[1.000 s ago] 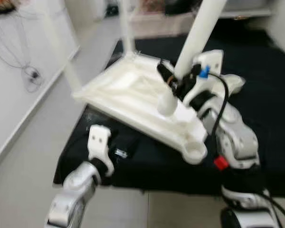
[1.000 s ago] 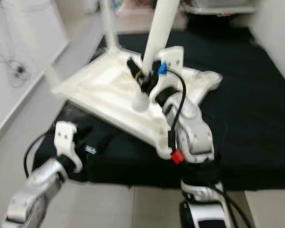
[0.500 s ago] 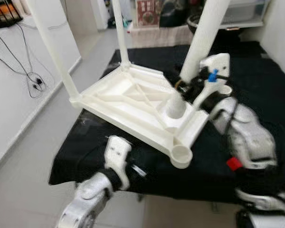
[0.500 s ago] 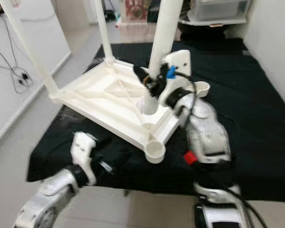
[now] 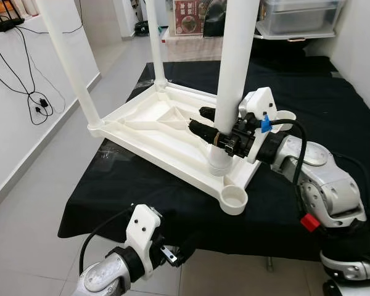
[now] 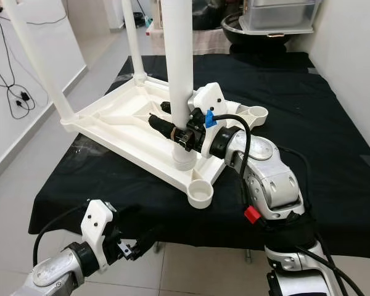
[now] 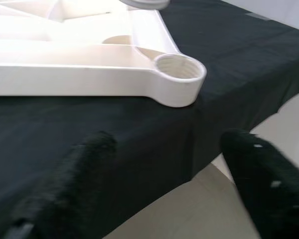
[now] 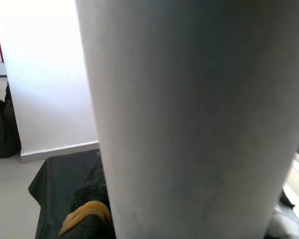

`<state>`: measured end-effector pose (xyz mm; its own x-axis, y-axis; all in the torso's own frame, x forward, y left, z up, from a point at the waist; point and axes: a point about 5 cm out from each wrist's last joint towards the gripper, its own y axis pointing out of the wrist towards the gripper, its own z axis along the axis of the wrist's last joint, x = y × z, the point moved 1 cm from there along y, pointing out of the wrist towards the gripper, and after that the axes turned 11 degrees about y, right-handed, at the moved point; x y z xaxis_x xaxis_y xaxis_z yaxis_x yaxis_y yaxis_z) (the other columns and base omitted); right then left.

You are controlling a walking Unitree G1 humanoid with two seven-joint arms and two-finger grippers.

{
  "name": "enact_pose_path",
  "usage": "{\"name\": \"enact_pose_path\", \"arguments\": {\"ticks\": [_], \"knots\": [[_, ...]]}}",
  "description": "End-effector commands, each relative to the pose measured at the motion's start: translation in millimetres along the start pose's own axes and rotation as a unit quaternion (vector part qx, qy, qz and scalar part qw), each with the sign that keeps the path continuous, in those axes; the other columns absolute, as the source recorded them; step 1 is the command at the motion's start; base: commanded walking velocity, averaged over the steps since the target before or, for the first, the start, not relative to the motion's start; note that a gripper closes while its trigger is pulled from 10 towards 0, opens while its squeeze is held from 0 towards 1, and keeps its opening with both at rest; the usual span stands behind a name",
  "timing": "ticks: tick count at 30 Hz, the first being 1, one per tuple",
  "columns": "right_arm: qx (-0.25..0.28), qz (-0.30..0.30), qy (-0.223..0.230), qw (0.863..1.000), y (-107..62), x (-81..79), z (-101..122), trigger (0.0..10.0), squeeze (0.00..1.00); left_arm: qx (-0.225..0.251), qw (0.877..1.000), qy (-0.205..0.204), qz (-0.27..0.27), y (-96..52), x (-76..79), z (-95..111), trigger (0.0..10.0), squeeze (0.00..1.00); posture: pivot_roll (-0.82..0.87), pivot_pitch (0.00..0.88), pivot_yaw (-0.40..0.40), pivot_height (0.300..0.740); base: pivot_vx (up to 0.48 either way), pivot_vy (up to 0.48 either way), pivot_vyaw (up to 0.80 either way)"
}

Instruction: Building children table

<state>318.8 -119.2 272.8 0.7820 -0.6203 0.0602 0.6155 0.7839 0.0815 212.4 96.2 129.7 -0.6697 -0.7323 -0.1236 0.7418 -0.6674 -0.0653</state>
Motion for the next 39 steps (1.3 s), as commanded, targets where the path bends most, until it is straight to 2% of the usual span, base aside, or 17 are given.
{"name": "enact_pose_path", "arguments": {"ticks": [1, 9, 10, 11, 12, 13, 15, 17, 19, 21, 23, 24, 27, 30, 31, 37, 39], "knots": [[-0.008, 0.001, 0.000, 1.000, 0.8, 1.0, -2, 10.0, 0.00, -0.005, 1.000, 0.008, 0.016, -3.0, -1.4, 0, 0.0, 0.00, -0.04, 0.145, 0.043, 0.740, 0.000, 0.000, 0.00], [-0.015, 0.002, 0.002, 1.000, -1.6, 5.1, -2, 10.0, 0.00, -0.004, 1.000, 0.003, 0.028, -3.8, -3.0, 0, 0.0, 0.00, -0.04, 0.147, 0.043, 0.740, 0.000, 0.000, 0.00], [-0.021, 0.032, 0.027, 0.999, -7.8, 6.4, -2, 10.0, 0.00, -0.008, 1.000, 0.004, 0.015, -5.2, -0.2, -1, 0.0, 0.00, -0.04, 0.147, 0.041, 0.740, 0.000, 0.000, 0.00], [-0.021, 0.032, 0.027, 0.999, -7.8, 6.4, -2, 10.0, 0.00, -0.008, 1.000, 0.004, 0.015, -5.2, -0.2, -1, 0.0, 0.00, -0.04, 0.147, 0.041, 0.740, 0.000, 0.000, 0.00], [-0.027, 0.084, 0.065, 0.994, -18.2, 6.0, -2, 10.0, 0.00, -0.011, 1.000, 0.013, -0.003, -6.6, 2.9, -2, 0.0, 0.00, -0.04, 0.153, 0.042, 0.740, 0.000, 0.000, 0.00], [-0.027, 0.084, 0.065, 0.994, -18.2, 6.0, -2, 10.0, 0.00, -0.011, 1.000, 0.013, -0.003, -6.6, 2.9, -2, 0.0, 0.00, -0.04, 0.153, 0.042, 0.740, 0.000, 0.000, 0.00], [-0.036, 0.133, 0.094, 0.986, -30.3, 4.7, -4, 10.0, 0.00, -0.011, 0.999, 0.040, -0.012, -6.7, 3.2, -1, 0.0, 0.00, -0.04, 0.159, 0.042, 0.740, 0.000, 0.000, 0.00], [-0.058, 0.153, 0.088, 0.983, -38.1, 4.5, -11, 10.0, 0.00, -0.013, 0.999, 0.051, -0.011, -6.5, 2.1, -2, 0.0, 0.00, -0.04, 0.164, 0.042, 0.740, 0.000, 0.000, 0.00], [-0.088, 0.168, 0.057, 0.980, -44.3, 3.5, -21, 10.0, 0.00, -0.014, 0.998, 0.059, -0.013, -5.8, 1.0, -2, 0.0, 0.00, -0.04, 0.164, 0.043, 0.740, 0.000, 0.000, 0.00], [-0.089, 0.178, 0.058, 0.978, -46.6, 2.3, -22, 10.0, 0.00, -0.013, 0.998, 0.060, -0.015, -6.0, 0.7, -2, 0.0, 0.00, -0.03, 0.172, 0.047, 0.740, 0.000, 0.000, 0.00], [-0.083, 0.183, 0.063, 0.978, -47.9, 1.9, -23, 10.0, 0.00, -0.011, 0.998, 0.062, -0.017, -6.4, 0.6, -1, 0.0, 0.00, -0.03, 0.177, 0.049, 0.740, 0.000, 0.000, 0.00], [-0.051, 0.177, 0.075, 0.980, -47.9, 5.7, -18, 10.0, 0.00, -0.008, 0.997, 0.069, -0.026, -7.3, 1.1, 0, 0.0, 0.00, -0.03, 0.186, 0.056, 0.740, 0.000, 0.000, 0.00], [-0.022, 0.160, 0.083, 0.983, -48.4, 11.6, -15, 10.0, 0.00, -0.006, 0.996, 0.080, -0.032, -8.3, 0.4, 2, 0.0, 0.00, -0.02, 0.196, 0.069, 0.740, 0.000, 0.000, 0.00], [-0.015, 0.153, 0.083, 0.985, -50.1, 14.8, -17, 10.0, 0.00, -0.006, 0.996, 0.087, -0.034, -7.7, -0.2, 2, 0.0, 0.00, -0.02, 0.196, 0.069, 0.740, 0.000, 0.000, 0.00], [-0.023, 0.185, 0.090, 0.978, -53.3, 6.7, -20, 10.0, 0.00, -0.003, 0.995, 0.090, -0.043, -10.3, -0.3, 3, 0.0, 0.00, -0.01, 0.216, 0.091, 0.740, 0.000, 0.000, 0.00], [-0.035, 0.217, 0.088, 0.972, -55.1, -1.1, -22, 10.0, 0.00, 0.001, 0.994, 0.094, -0.050, -12.3, -0.1, 5, 0.0, 0.00, 0.00, 0.227, 0.098, 0.740, 0.000, 0.000, 0.00], [-0.042, 0.237, 0.073, 0.968, -53.2, -4.3, -20, 10.0, 0.00, 0.001, 0.993, 0.103, -0.054, -12.6, 0.0, 5, 0.0, 0.00, 0.01, 0.233, 0.105, 0.740, 0.000, 0.000, 0.00]]}}
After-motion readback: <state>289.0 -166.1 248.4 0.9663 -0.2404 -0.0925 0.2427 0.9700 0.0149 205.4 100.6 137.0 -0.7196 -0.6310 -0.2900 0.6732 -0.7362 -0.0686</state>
